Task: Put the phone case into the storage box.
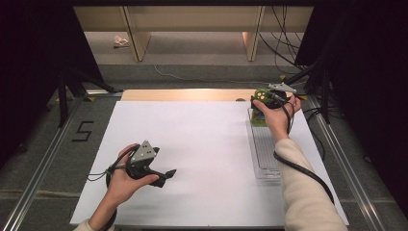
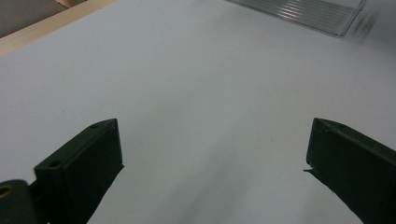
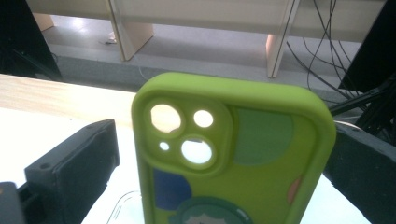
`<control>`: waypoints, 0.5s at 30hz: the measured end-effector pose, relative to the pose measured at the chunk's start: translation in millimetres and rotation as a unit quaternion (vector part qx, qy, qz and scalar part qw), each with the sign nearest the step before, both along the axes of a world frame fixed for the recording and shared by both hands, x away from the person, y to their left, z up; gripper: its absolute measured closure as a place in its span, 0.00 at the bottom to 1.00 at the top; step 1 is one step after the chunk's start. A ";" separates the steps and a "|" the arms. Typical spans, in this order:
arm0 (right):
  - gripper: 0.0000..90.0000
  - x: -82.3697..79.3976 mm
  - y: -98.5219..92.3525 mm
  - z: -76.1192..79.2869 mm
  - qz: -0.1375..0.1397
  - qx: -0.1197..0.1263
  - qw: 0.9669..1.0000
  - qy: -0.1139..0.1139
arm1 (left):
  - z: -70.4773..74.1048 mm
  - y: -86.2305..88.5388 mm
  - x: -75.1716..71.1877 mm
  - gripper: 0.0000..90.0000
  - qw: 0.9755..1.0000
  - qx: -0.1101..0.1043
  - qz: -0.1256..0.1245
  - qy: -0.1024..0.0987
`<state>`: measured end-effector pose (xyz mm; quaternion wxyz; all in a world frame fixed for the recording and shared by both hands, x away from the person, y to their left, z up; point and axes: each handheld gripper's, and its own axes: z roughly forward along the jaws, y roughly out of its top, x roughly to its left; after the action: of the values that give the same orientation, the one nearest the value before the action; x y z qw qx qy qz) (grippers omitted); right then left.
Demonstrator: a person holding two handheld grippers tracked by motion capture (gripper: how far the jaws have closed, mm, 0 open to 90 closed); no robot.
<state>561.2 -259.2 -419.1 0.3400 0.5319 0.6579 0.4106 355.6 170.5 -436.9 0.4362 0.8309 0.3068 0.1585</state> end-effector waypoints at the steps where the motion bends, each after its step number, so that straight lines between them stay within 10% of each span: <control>1: 0.00 -0.5 0.0 0.1 0.001 0.000 1.000 0.001 | -0.2 -0.2 0.0 0.04 1.000 0.000 0.000 0.000; 15: 0.00 -7.3 -2.5 5.6 0.000 0.005 1.000 0.005 | 0.0 -0.7 -0.3 0.04 1.000 -0.001 0.001 -0.001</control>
<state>553.9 -261.6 -413.4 0.3337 0.5356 0.6575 0.4116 355.3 169.8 -436.9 0.4368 0.8304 0.3071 0.1591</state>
